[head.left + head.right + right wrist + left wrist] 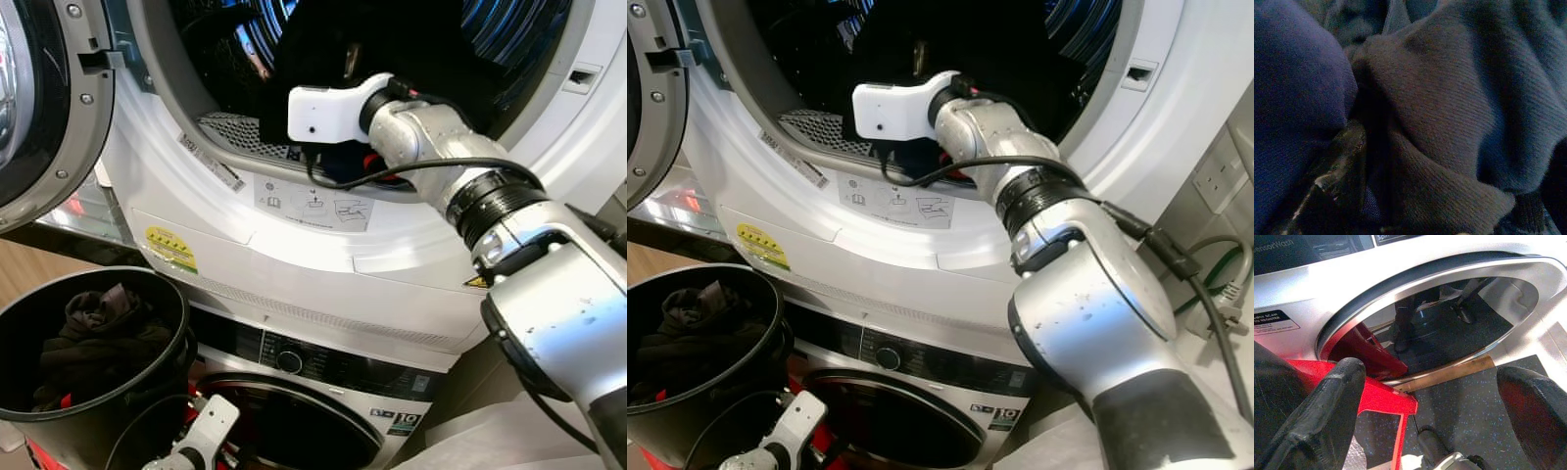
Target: Clothes washing
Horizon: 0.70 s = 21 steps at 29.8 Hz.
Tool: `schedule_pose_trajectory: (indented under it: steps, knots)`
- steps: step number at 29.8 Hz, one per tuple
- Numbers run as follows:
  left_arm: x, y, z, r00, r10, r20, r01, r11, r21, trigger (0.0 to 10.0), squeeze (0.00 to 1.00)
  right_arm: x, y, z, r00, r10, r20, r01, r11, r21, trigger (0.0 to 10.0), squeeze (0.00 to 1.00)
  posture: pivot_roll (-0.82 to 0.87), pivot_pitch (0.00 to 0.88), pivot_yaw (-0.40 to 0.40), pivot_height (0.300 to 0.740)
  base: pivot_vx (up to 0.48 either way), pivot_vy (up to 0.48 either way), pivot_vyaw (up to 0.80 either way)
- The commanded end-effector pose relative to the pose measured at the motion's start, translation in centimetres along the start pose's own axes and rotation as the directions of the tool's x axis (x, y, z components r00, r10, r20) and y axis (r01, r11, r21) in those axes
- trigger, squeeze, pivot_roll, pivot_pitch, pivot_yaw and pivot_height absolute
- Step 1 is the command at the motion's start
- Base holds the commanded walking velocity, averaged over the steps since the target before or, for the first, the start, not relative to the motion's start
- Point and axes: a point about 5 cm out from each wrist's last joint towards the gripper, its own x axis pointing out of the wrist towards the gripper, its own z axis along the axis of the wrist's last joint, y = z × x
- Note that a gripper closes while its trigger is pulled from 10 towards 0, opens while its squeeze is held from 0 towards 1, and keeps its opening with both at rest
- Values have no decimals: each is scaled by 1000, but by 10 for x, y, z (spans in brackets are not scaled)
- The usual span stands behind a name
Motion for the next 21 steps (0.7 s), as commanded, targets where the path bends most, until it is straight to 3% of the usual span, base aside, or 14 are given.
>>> schedule_pose_trajectory:
  steps: [1,7,15,17,20,21]
  knots:
    - [0,-3,0,1000,-10,-3,10,1000,24,10000,0,-4,-14,-25,992,-41,-121,32,996,-79,10000,0,187,0,-95,740,0,0,0]
    - [0,0,-1,1000,8,-8,-7,1000,28,10000,0,-6,-26,-36,973,-96,-210,86,995,-56,10000,0,202,0,-102,740,0,0,0]
    - [-1,0,-2,1000,21,-13,-20,1000,19,10000,0,-11,-21,-52,948,-101,-303,104,995,-5,10000,0,206,0,-109,740,0,0,0]
    - [-1,0,-2,1000,21,-15,-21,1000,19,10000,0,-11,-18,-53,945,-89,-315,111,992,53,10000,0,203,0,-108,740,0,0,0]
    - [0,-1,-2,1000,20,-16,-19,1000,18,10000,0,-10,-7,-50,951,-23,-308,126,940,318,10000,0,202,0,-109,740,0,0,0]
    - [0,-1,-2,1000,19,-16,-19,1000,18,10000,0,-10,-5,-48,954,-12,-300,127,921,367,10000,0,201,0,-109,740,0,0,0]
